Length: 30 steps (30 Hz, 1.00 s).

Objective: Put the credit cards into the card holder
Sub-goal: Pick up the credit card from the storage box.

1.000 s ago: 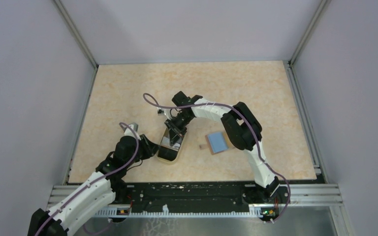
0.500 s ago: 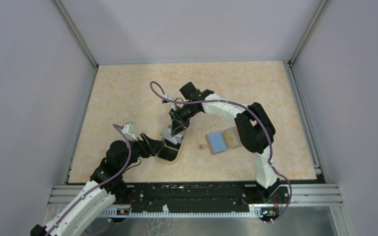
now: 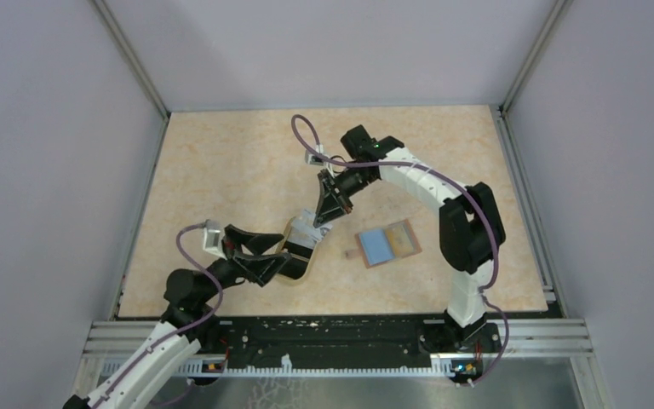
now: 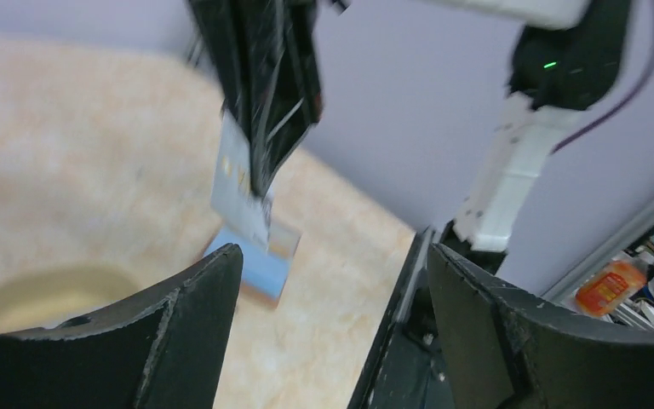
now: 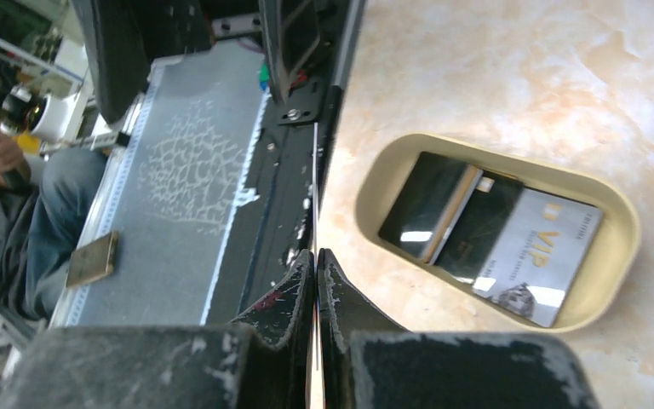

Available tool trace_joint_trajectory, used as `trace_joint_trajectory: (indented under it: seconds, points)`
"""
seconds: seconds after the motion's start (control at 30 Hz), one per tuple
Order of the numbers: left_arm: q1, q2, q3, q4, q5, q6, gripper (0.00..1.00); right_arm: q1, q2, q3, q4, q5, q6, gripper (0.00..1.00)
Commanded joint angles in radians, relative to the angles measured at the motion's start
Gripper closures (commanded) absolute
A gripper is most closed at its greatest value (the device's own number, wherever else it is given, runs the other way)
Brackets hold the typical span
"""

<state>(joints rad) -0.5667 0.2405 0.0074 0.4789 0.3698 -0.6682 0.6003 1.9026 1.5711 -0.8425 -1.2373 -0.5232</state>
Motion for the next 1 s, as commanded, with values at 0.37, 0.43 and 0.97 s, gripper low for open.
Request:
trace_joint_trajectory:
  seconds: [0.37,0.43,0.97]
  points:
    - [0.002,0.266,-0.056,0.406,0.082,-0.017,0.18,0.009,-0.163,-0.107,-0.145,-0.162,-0.180,1.00]
    - [0.000,0.340,-0.042,0.464,0.091,-0.039,0.19,0.016,-0.176,-0.142,-0.059,-0.144,-0.103,1.00]
    - [-0.076,0.611,0.068,0.551,0.089,-0.045,0.89,0.059,-0.195,-0.214,0.127,-0.028,0.061,1.00]
